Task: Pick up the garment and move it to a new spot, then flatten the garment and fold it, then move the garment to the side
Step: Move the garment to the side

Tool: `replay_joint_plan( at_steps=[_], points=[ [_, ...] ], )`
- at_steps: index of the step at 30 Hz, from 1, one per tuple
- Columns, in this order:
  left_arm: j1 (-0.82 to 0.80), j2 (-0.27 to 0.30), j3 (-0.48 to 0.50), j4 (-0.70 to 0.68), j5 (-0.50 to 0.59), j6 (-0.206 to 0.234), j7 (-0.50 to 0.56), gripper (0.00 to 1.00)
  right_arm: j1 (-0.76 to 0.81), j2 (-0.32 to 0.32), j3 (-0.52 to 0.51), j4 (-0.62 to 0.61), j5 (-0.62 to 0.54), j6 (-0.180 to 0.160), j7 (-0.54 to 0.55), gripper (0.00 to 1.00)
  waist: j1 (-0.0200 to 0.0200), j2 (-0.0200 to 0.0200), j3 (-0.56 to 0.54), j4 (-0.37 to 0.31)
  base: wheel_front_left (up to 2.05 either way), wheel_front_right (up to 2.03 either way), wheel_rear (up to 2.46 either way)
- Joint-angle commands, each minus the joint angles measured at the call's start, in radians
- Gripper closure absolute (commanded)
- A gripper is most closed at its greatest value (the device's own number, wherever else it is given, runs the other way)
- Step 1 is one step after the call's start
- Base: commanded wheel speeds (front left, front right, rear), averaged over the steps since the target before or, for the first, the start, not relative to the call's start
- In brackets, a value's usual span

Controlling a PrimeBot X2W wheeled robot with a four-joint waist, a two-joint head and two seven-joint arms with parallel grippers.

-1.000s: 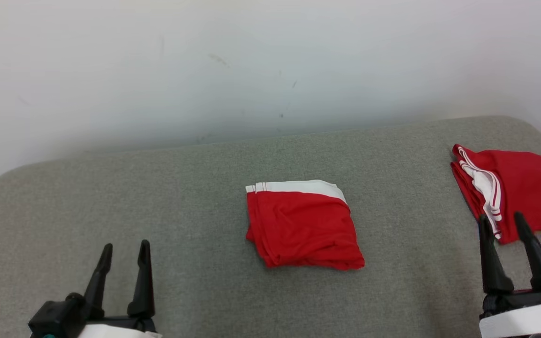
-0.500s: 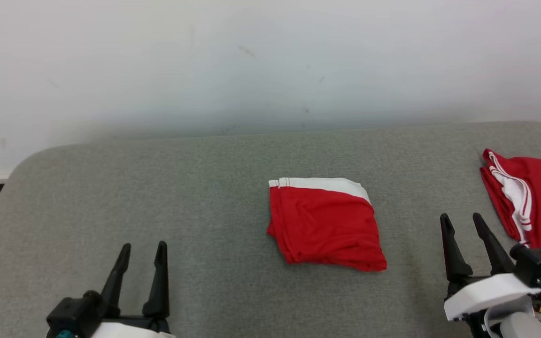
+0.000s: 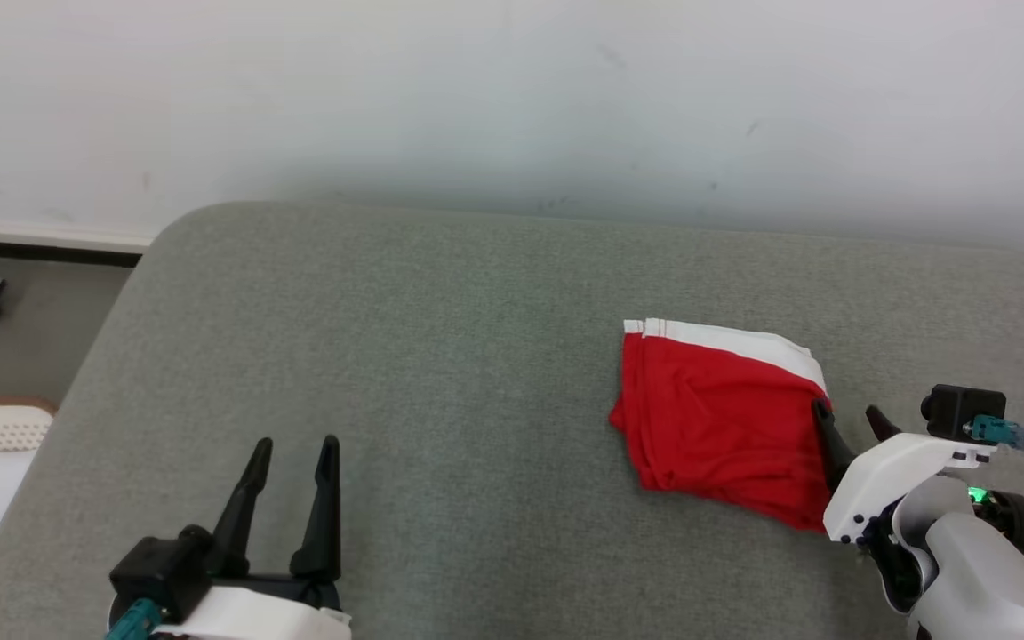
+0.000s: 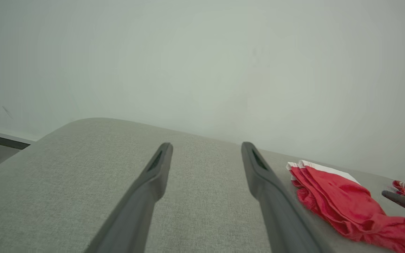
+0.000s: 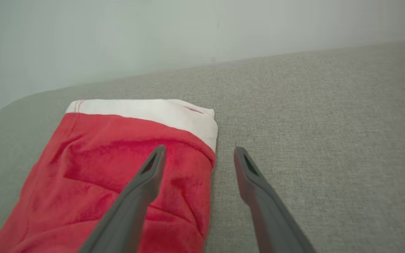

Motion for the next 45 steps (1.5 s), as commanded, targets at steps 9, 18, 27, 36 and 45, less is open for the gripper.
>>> replay_joint_plan(
  at_steps=[9, 18, 27, 36, 45],
  points=[
    [-0.024, 0.003, -0.006, 0.013, -0.019, -0.005, 0.000, 0.00, -0.098, 0.007, -0.001, 0.185, 0.073, 0.000, 0.217, 0.00, 0.0000, 0.0000, 0.041, 0.060, 0.00, 0.00, 0.00],
    [-0.030, 0.003, -0.010, 0.020, -0.026, -0.005, 0.000, 0.00, -0.097, 0.032, -0.007, 0.191, 0.149, 0.000, 0.357, 1.00, 0.0000, 0.0000, 0.045, 0.055, 0.00, 0.00, 0.00],
    [-0.011, 0.003, -0.015, 0.015, -0.024, -0.006, 0.000, 0.00, -0.096, 0.000, 0.039, 0.122, 0.173, 0.000, 0.273, 1.00, 0.0000, 0.0000, 0.006, 0.011, 0.00, 0.00, 0.00],
    [0.013, 0.003, -0.053, 0.013, -0.025, -0.006, 0.000, 0.00, -0.063, -0.037, 0.105, 0.065, 0.218, 0.000, 0.243, 1.00, 0.0000, 0.0000, -0.043, -0.111, 0.00, 0.00, 0.00],
    [0.000, 0.003, -0.177, 0.012, -0.041, -0.004, 0.000, 0.00, -0.041, -0.075, 0.182, 0.008, 0.271, 0.000, 0.234, 1.00, 0.0000, 0.0000, -0.045, -0.271, 0.00, 0.00, 0.00]
  ],
)
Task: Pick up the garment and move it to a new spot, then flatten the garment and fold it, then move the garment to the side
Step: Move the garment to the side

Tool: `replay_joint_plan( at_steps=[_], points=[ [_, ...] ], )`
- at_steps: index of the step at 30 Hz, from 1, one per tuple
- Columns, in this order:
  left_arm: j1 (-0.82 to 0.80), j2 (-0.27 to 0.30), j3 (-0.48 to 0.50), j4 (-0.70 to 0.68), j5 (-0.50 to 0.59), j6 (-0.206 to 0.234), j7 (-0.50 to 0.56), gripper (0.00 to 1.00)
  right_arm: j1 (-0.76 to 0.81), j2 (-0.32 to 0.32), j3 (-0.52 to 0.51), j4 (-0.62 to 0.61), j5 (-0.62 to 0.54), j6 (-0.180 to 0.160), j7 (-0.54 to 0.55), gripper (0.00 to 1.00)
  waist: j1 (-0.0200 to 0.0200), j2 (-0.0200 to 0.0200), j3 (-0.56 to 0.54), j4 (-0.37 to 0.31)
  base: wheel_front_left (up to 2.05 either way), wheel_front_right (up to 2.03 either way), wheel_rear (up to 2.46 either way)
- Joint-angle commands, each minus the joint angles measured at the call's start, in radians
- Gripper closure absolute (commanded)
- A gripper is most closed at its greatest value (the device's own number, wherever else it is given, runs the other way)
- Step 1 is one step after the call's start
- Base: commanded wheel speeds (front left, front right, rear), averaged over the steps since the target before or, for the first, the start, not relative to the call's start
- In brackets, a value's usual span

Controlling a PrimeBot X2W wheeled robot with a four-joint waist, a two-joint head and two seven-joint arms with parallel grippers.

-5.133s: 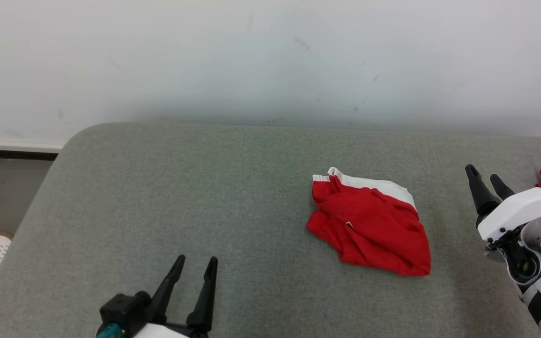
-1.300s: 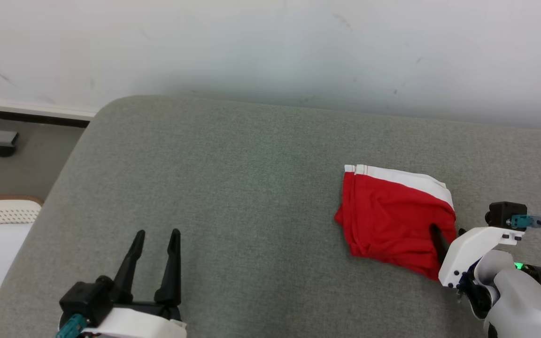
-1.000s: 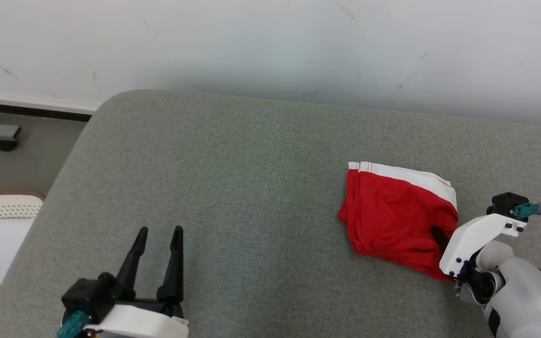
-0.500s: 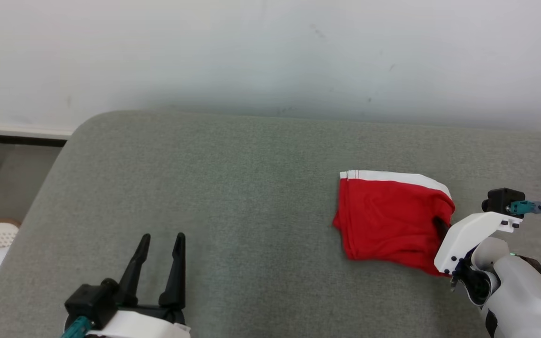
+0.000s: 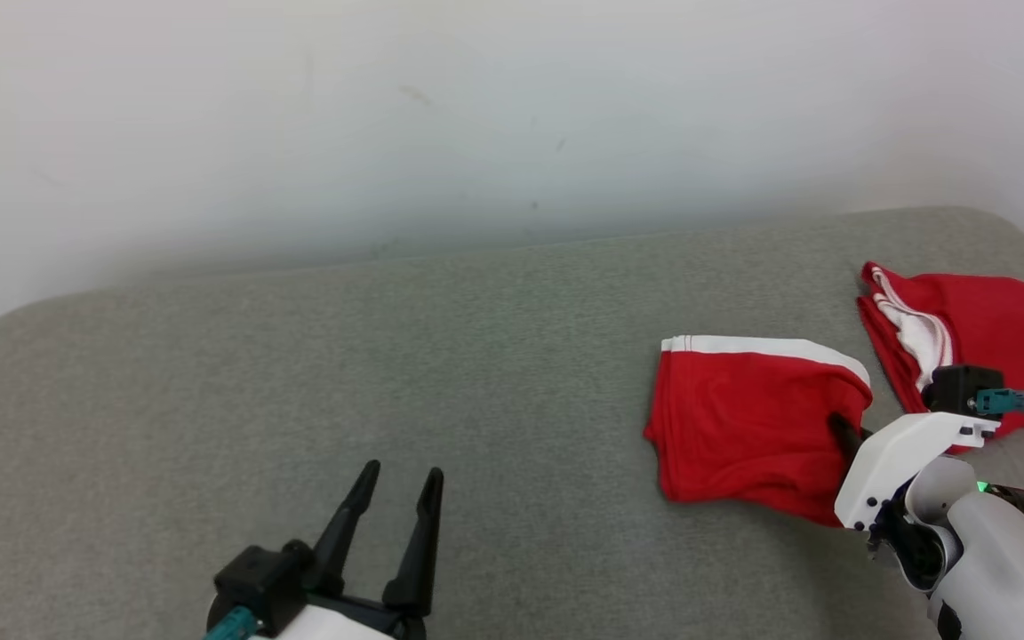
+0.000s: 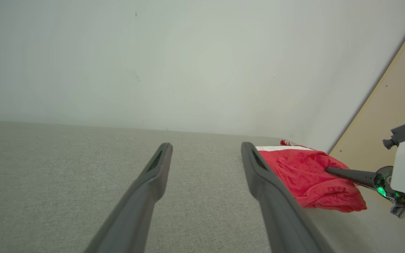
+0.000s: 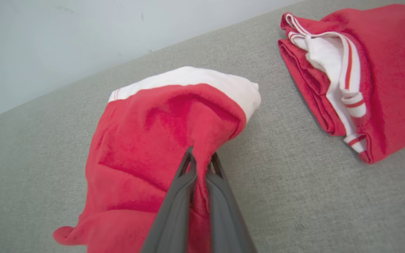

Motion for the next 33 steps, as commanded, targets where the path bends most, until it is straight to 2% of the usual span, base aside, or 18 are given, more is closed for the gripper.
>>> replay_joint_plan(
  at_steps=[1, 11, 16, 21, 33],
  points=[
    [-0.008, 0.004, -0.011, 0.000, -0.006, 0.002, 0.000, 0.00, 0.012, -0.008, 0.013, -0.011, 0.015, 0.000, -0.004, 1.00, 0.0000, 0.0000, -0.001, -0.066, 0.00, 0.00, 0.00],
    [-0.032, 0.004, -0.104, 0.012, -0.016, 0.003, 0.000, 0.00, 0.023, -0.018, 0.102, -0.067, 0.076, 0.000, -0.010, 1.00, 0.0000, 0.0000, 0.007, -0.199, 0.00, 0.00, 0.00],
    [-0.041, 0.004, -0.127, 0.017, -0.020, 0.004, 0.000, 0.00, 0.021, -0.029, 0.144, -0.094, 0.105, 0.000, -0.021, 1.00, 0.0000, 0.0000, 0.020, -0.219, 0.00, 0.00, 0.00],
    [-0.065, 0.004, -0.142, 0.022, -0.009, 0.003, 0.000, 0.00, -0.021, -0.057, 0.210, -0.139, 0.116, 0.000, -0.022, 1.00, 0.0000, 0.0000, 0.062, -0.196, 0.00, 0.00, 0.00],
    [-0.147, 0.038, -0.175, 0.029, 0.006, 0.002, 0.000, 0.00, -0.263, -0.233, 0.354, -0.169, 0.072, 0.000, 0.006, 1.00, 0.0000, 0.0000, 0.271, -0.082, 0.00, 0.00, 0.00]
  ],
)
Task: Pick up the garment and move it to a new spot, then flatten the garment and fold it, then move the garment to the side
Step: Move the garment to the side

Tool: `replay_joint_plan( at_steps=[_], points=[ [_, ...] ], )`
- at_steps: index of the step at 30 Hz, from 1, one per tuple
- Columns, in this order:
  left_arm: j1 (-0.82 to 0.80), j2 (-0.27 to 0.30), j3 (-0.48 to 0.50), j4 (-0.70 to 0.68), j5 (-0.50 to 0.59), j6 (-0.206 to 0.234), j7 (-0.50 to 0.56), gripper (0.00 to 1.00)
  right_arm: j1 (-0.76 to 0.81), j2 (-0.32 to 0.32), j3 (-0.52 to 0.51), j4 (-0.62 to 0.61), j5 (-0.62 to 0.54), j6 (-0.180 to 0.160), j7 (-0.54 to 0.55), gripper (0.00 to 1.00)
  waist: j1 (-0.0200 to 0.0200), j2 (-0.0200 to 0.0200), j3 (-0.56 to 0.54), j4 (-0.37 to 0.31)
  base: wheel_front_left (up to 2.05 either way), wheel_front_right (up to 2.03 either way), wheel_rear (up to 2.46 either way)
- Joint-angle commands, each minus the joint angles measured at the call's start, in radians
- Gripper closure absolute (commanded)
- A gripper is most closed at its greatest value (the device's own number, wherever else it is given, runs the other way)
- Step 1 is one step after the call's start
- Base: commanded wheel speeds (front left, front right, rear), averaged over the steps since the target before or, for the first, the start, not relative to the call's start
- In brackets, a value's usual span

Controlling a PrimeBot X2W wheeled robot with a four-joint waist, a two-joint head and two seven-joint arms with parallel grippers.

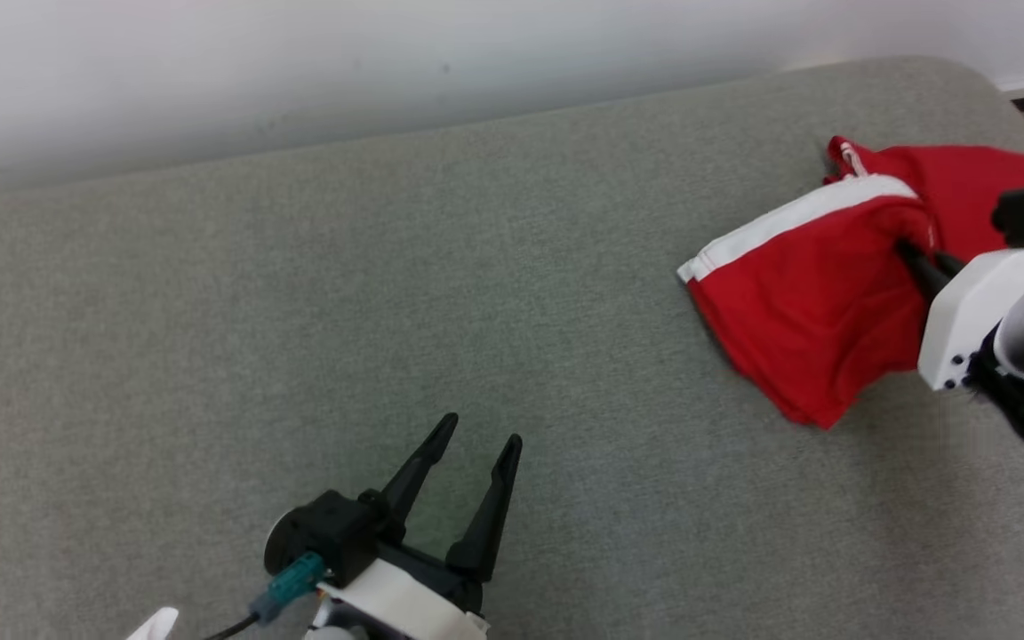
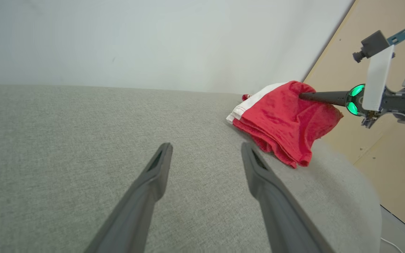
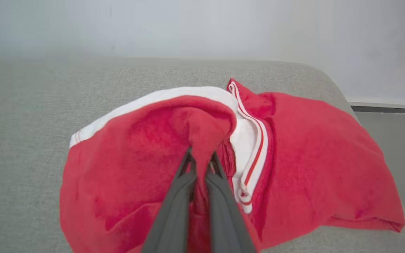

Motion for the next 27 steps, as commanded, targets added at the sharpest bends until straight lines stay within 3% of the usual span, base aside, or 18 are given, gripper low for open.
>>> replay_joint_plan(
  at_steps=[1, 9, 19, 26, 27],
  points=[
    [-0.024, 0.016, -0.012, -0.006, 0.002, 0.002, 0.000, 0.00, -0.045, -0.034, 0.007, 0.004, 0.001, 0.000, 0.004, 1.00, -0.0001, -0.0001, 0.078, 0.054, 0.00, 0.00, 0.00],
    [-0.066, 0.056, -0.012, -0.028, -0.004, 0.002, 0.000, 0.00, -0.173, -0.185, 0.033, 0.011, -0.012, 0.000, 0.016, 1.00, -0.0001, -0.0001, 0.187, 0.091, 0.00, 0.00, 0.00],
    [-0.067, 0.081, -0.011, -0.032, -0.003, 0.001, 0.002, 0.00, -0.183, -0.314, 0.052, 0.031, -0.050, -0.001, 0.035, 1.00, -0.0001, -0.0001, 0.234, 0.083, 0.00, 0.00, 0.00],
    [-0.091, 0.099, -0.012, -0.033, 0.001, 0.001, 0.003, 0.00, -0.209, -0.304, 0.030, 0.145, -0.125, -0.001, -0.027, 1.00, -0.0001, -0.0001, 0.280, 0.088, 0.00, 0.00, 0.00],
    [-0.094, 0.101, -0.012, -0.031, 0.000, 0.001, 0.003, 0.00, -0.212, -0.294, 0.022, 0.168, -0.134, -0.001, -0.043, 0.96, -0.0001, -0.0001, 0.284, 0.090, 0.00, 0.00, 0.00]
  ],
)
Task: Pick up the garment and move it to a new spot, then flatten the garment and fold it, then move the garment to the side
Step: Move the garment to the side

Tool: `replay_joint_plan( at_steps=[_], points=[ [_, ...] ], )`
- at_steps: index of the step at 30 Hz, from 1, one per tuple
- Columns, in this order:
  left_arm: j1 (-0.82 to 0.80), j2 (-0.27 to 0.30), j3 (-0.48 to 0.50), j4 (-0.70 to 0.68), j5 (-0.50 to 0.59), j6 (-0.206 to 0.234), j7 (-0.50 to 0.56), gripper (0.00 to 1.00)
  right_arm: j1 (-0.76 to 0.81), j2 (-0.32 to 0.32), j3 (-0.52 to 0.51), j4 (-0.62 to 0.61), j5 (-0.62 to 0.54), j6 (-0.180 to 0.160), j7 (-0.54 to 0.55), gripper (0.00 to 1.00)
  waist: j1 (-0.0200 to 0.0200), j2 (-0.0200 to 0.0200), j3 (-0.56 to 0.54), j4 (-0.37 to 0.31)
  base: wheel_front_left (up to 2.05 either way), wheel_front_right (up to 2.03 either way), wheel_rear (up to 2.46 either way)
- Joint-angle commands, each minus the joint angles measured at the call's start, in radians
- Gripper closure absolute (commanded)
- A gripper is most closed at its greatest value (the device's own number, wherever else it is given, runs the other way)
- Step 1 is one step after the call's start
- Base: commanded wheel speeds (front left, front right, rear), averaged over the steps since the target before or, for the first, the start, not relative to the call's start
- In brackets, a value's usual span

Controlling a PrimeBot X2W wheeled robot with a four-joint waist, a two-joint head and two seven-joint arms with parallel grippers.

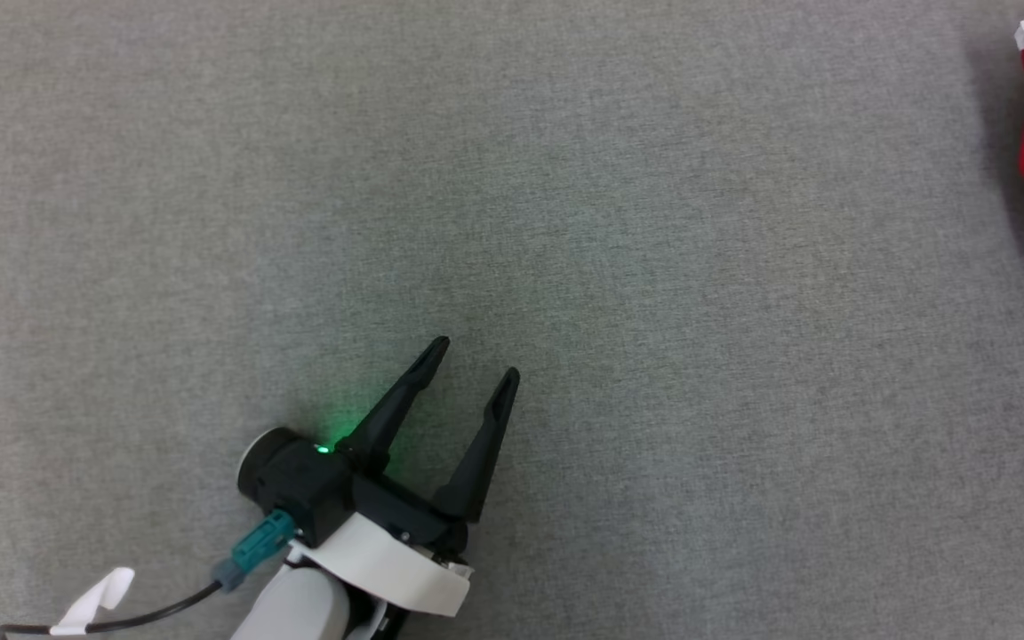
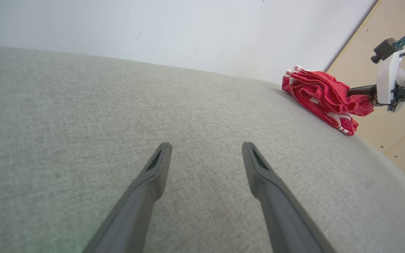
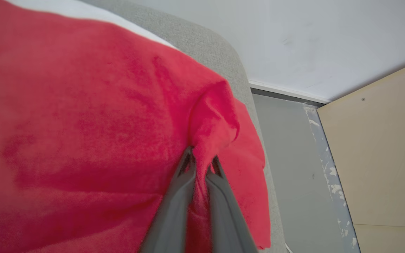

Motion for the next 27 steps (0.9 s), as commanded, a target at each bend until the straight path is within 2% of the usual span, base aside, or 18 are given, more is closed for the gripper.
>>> replay_joint_plan(
  at_steps=[1, 2, 3, 9, 15, 20, 27],
  points=[
    [0.006, 0.023, 0.014, 0.046, -0.002, 0.002, 0.006, 0.00, -0.009, 0.014, -0.006, 0.020, -0.016, -0.002, -0.016, 0.58, 0.0000, 0.0000, 0.005, 0.006, 0.00, 0.00, 0.00],
    [0.005, 0.023, 0.017, 0.048, -0.004, 0.002, 0.006, 0.00, -0.012, 0.026, -0.010, 0.041, -0.022, -0.002, -0.029, 0.36, 0.0000, 0.0000, 0.005, 0.008, 0.00, 0.00, 0.00],
    [0.003, 0.023, 0.020, 0.049, -0.006, 0.002, 0.006, 0.00, -0.015, 0.038, -0.015, 0.062, -0.028, -0.002, -0.041, 0.00, 0.0000, 0.0000, 0.004, 0.009, 0.00, 0.00, 0.00],
    [0.013, 0.005, 0.028, 0.044, -0.014, 0.002, 0.005, 0.00, -0.028, 0.072, -0.020, 0.137, -0.068, -0.002, -0.088, 0.00, 0.0000, 0.0000, -0.051, 0.011, 0.00, 0.00, 0.00],
    [0.047, -0.023, 0.074, 0.034, -0.012, 0.006, 0.004, 0.00, -0.050, 0.095, -0.013, 0.115, -0.091, -0.002, -0.154, 0.00, 0.0000, 0.0000, -0.176, 0.003, 0.00, 0.00, 0.00],
    [0.096, -0.033, 0.142, 0.029, -0.010, 0.022, 0.004, 0.00, -0.026, 0.117, 0.003, 0.015, -0.083, -0.002, -0.187, 0.00, 0.0000, 0.0000, -0.299, -0.002, 0.00, 0.00, 0.00],
    [0.176, -0.031, 0.262, 0.021, -0.020, 0.039, 0.004, 0.00, 0.088, 0.118, -0.011, -0.176, -0.037, -0.002, -0.256, 0.00, 0.0000, 0.0000, -0.452, 0.006, 0.00, 0.00, 0.00]
  ],
)
